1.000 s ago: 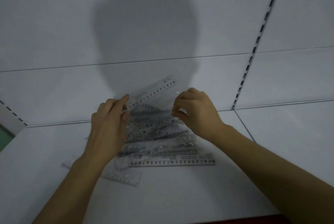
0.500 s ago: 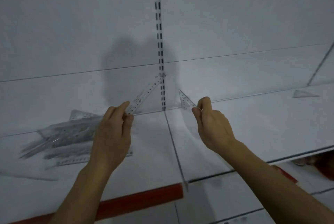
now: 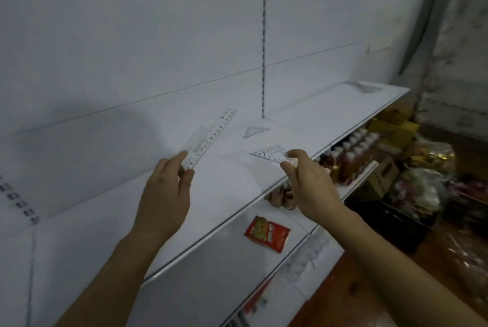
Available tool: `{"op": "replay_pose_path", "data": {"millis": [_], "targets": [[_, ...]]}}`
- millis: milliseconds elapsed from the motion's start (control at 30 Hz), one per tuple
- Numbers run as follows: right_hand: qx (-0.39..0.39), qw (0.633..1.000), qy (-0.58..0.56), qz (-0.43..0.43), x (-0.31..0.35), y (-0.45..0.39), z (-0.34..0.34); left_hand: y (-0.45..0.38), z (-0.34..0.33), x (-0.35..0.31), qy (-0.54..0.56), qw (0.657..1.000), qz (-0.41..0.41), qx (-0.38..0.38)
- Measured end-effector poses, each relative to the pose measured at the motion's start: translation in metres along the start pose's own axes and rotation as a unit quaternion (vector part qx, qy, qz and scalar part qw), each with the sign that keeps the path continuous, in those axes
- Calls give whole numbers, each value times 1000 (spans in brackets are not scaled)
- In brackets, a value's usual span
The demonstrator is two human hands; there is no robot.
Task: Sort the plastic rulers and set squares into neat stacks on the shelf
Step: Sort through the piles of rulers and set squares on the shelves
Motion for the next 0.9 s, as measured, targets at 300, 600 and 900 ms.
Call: {"op": "replay_pose_path", "data": {"millis": [300,600,900], "targets": [[-4,993,116,-8,-87,-54,22,-90,-85,-31,-13,995,-72,65],[96,978,181,42,-105,-181,-37,-161,-136,8,-37,994,-64,79],[153,962,194,117,-111,-256,-112,-188,-179,29,-25,995,-56,77]]}}
Point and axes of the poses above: each hand's wrist, its own y-axis away from the middle knuckle, its own z-axis out of the back of the hand, x = y × z, the point moved 7 cm from there along -y, towards the middle knuckle, and after that the axes turned 1 degree about z, right-handed, at the moved point
